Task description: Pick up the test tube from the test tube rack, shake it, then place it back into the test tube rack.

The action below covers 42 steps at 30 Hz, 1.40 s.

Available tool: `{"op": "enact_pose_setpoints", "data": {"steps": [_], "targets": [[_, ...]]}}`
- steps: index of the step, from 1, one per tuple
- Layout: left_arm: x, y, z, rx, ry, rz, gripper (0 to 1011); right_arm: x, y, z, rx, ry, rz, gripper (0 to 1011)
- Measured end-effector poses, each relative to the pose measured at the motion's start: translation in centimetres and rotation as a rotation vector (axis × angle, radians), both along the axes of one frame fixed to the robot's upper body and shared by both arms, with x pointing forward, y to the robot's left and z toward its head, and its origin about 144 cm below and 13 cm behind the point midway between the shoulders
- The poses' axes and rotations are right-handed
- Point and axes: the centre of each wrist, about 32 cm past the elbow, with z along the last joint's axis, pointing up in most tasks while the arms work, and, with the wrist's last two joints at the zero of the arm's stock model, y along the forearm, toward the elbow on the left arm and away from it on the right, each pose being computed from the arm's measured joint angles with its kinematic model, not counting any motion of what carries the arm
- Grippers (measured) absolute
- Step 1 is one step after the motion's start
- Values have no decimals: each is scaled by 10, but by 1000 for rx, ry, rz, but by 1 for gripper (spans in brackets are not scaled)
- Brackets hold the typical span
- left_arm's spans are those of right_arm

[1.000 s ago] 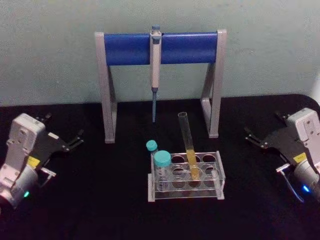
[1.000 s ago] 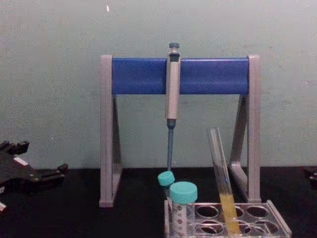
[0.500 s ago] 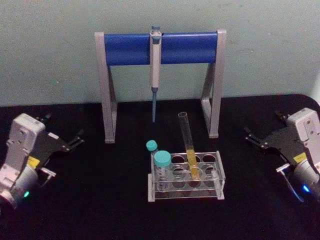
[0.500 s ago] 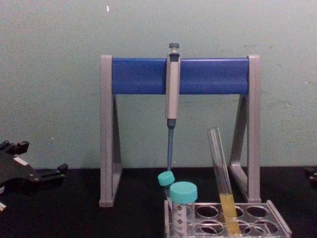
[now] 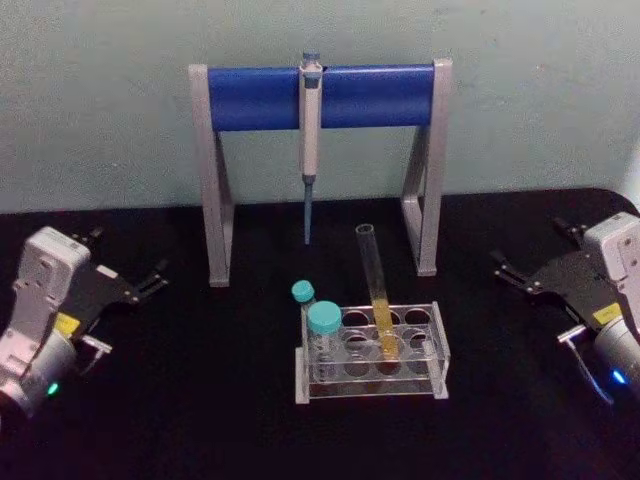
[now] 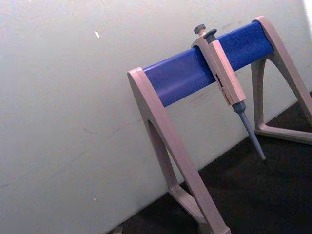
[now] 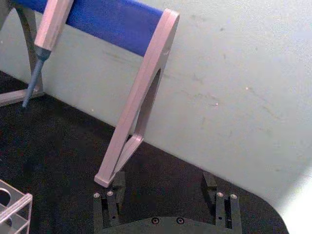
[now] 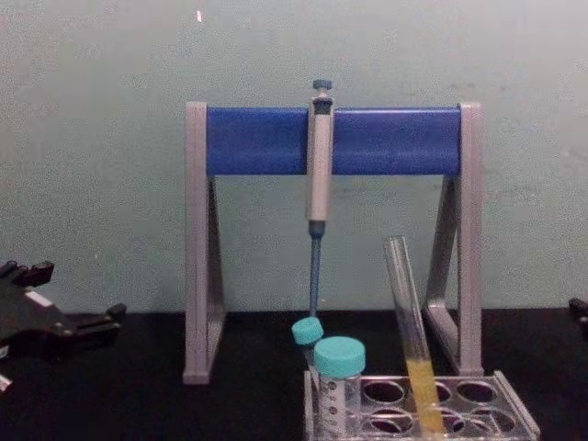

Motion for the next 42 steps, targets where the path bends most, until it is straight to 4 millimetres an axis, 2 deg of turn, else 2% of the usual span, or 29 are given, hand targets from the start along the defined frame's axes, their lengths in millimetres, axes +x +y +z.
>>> {"op": "enact_pose_setpoints", "data": {"steps": [9,17,24,29,42], "targets": [[0,0,0,0,0,0,1002,-11,0,16,27,-37,54,1000],[0,0,0,0,0,0,1001,-21,3,32,80,-56,200,1000],[0,0,0,0,0,0,1001,-25,14,41,120,-52,356,1000],[0,0,0,0,0,0,1001,-20,28,41,161,-13,420,1000],[0,0,0,0,0,0,1001,3,55,41,203,137,442,1000]]}}
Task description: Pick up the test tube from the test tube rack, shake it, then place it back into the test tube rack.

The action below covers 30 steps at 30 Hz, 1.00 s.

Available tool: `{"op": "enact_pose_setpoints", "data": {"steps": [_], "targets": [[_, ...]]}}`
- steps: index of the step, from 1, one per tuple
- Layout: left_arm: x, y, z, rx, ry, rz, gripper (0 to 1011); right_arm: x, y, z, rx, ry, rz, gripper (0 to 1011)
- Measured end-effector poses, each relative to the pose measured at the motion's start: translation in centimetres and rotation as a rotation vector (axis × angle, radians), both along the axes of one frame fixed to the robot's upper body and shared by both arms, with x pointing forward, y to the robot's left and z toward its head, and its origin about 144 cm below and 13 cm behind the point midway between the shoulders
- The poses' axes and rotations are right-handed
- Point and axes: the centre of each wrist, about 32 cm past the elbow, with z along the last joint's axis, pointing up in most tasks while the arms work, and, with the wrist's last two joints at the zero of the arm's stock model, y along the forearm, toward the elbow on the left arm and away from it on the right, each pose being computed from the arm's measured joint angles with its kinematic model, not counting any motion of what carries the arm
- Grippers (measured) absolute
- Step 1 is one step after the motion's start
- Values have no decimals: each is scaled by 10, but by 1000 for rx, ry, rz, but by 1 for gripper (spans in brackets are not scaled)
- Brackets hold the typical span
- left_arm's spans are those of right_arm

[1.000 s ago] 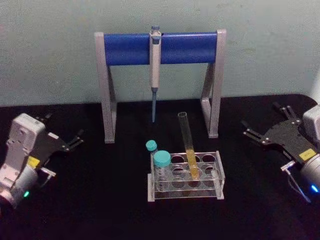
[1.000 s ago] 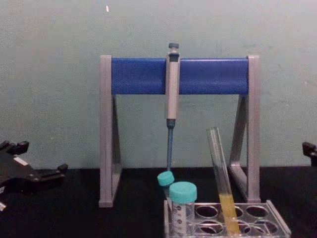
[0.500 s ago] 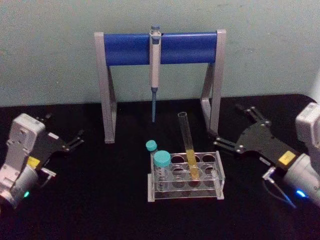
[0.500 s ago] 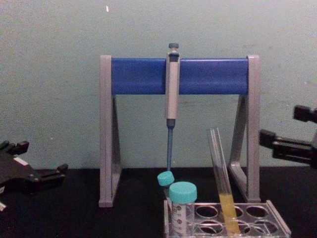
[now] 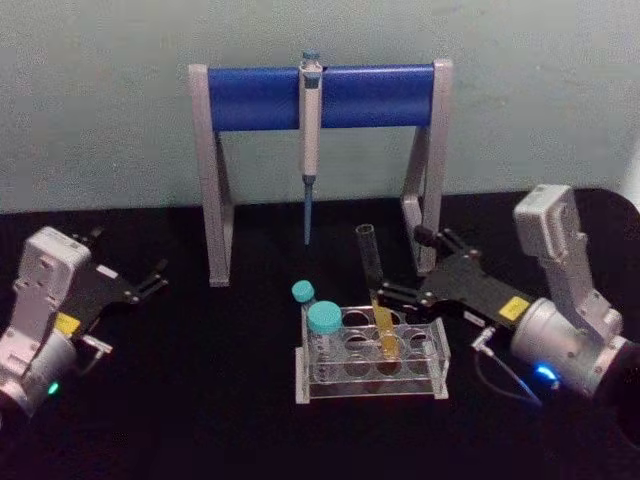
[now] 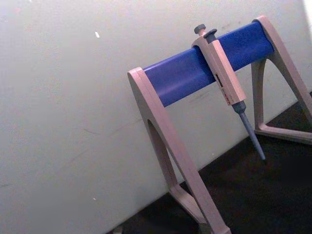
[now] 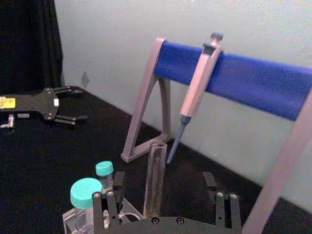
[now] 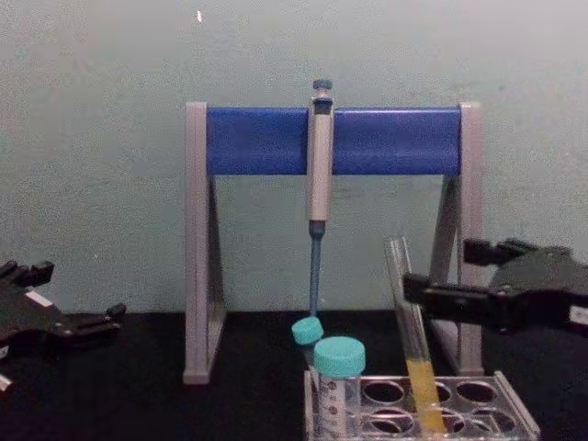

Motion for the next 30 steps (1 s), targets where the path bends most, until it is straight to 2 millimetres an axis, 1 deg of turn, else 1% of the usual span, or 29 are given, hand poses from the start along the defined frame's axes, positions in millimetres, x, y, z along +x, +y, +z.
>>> {"op": "enact_pose_setpoints", "data": {"steps": [5,11,19,30], "targets": [[0,0,0,0,0,0,1001,11,10,-1,-5,51,19,1000],[0,0,0,0,0,0,1001,18,15,-2,-11,85,19,1000],[0,0,0,0,0,0,1001,24,19,-5,-23,106,15,1000],[0,0,0,0,0,0,1001,26,19,-8,-28,98,13,1000]]}}
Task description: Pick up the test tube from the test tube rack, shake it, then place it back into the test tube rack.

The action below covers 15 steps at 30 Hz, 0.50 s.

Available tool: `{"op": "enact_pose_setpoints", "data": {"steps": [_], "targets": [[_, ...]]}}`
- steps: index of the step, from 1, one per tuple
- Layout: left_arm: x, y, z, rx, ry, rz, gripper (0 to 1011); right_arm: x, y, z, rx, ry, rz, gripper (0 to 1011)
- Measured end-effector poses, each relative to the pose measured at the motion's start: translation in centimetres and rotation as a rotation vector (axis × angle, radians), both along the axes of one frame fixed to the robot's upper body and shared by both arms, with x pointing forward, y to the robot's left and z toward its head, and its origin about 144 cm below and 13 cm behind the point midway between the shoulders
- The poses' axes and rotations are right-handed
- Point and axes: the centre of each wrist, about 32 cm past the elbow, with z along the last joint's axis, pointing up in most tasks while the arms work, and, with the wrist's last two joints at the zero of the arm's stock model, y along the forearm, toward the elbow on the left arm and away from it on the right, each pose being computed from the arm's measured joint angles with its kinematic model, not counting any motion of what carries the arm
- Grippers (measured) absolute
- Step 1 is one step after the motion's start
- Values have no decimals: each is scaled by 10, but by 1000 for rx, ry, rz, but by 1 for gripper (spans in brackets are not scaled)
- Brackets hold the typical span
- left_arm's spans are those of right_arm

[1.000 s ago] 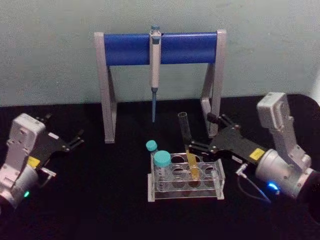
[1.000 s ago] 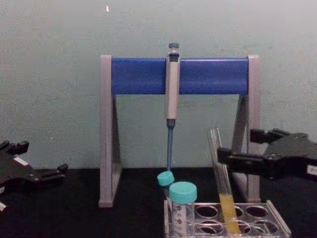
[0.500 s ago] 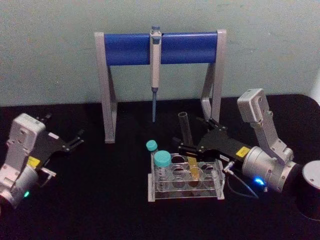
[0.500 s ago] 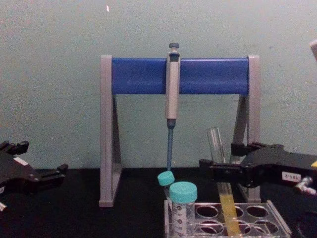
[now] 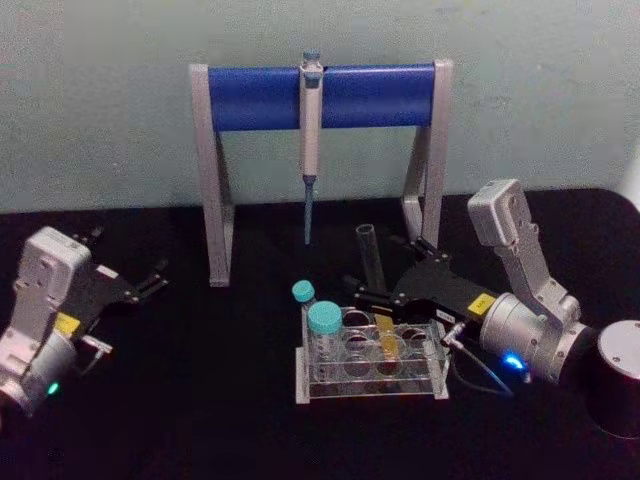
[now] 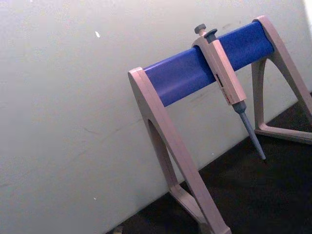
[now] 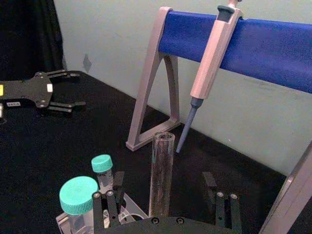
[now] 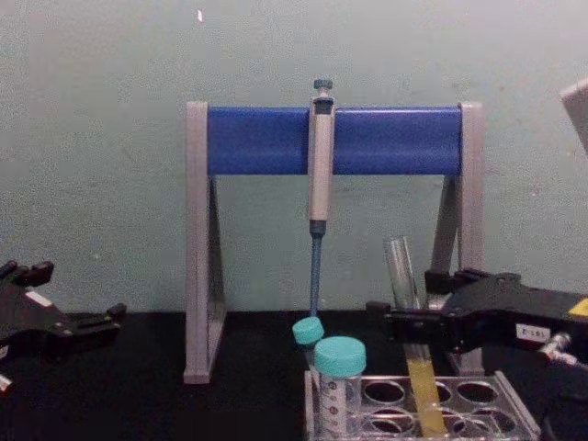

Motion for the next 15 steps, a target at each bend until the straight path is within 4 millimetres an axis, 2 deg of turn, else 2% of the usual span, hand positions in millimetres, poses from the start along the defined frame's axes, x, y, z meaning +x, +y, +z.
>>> {"op": "enact_pose_setpoints", "data": {"steps": [15], "targets": [[0,0,0,0,0,0,1001,0,0,0,0,0,-1,1000]]}}
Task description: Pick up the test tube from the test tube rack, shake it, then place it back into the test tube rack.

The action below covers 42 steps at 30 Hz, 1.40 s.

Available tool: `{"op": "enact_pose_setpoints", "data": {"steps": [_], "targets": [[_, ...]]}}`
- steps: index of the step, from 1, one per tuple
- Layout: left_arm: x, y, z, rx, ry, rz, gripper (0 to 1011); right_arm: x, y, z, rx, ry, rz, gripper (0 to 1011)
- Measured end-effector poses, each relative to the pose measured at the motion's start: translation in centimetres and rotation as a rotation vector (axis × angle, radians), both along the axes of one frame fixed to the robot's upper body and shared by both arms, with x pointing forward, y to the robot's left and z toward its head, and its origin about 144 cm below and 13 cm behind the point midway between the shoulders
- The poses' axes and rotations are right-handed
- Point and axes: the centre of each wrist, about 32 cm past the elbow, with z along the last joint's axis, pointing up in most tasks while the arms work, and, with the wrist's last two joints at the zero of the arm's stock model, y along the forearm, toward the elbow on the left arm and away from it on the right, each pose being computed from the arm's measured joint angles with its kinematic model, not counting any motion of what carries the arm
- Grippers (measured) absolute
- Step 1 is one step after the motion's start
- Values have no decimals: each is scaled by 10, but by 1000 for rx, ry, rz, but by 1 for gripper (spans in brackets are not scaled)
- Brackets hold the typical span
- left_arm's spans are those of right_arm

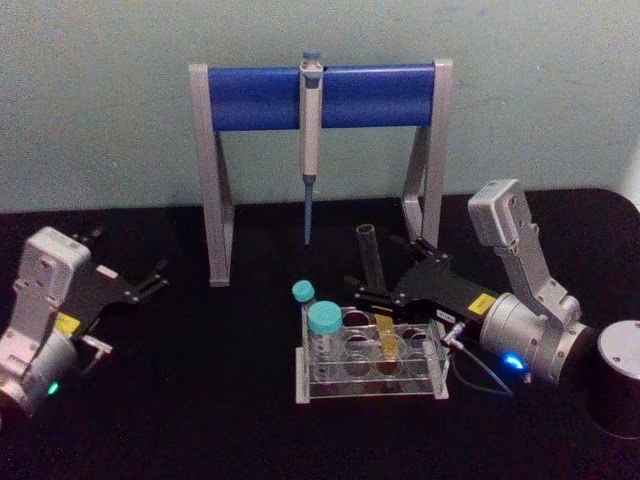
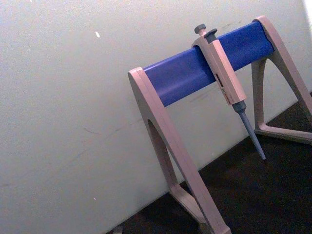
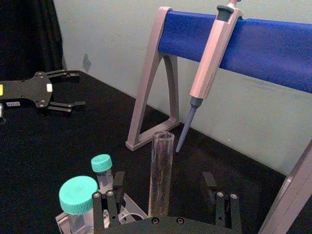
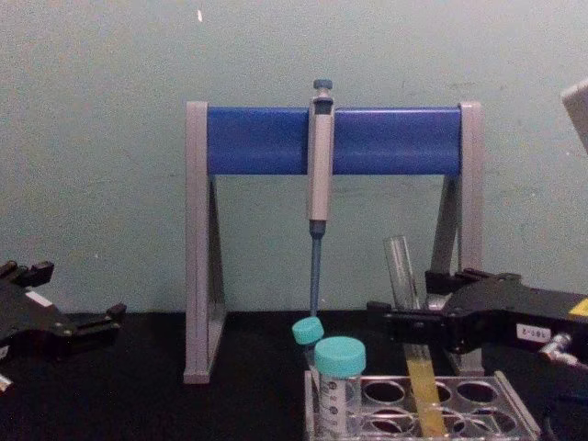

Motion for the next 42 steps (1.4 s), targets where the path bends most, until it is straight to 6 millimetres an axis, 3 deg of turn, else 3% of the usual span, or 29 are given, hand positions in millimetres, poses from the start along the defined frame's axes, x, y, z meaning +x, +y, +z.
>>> {"op": "enact_pose_setpoints", "data": {"steps": [5,13,21,29,42], "targets": [[0,0,0,0,0,0,1001,0,0,0,0,0,0,944],[0,0,0,0,0,0,1001,0,0,0,0,1,0,739],[0,0,0,0,0,0,1001,0,0,0,1,2,0,442],[0,0,0,0,0,0,1001,0,0,0,1,2,0,233],[0,0,0,0,0,0,1001,0,0,0,1,2,0,229]]}}
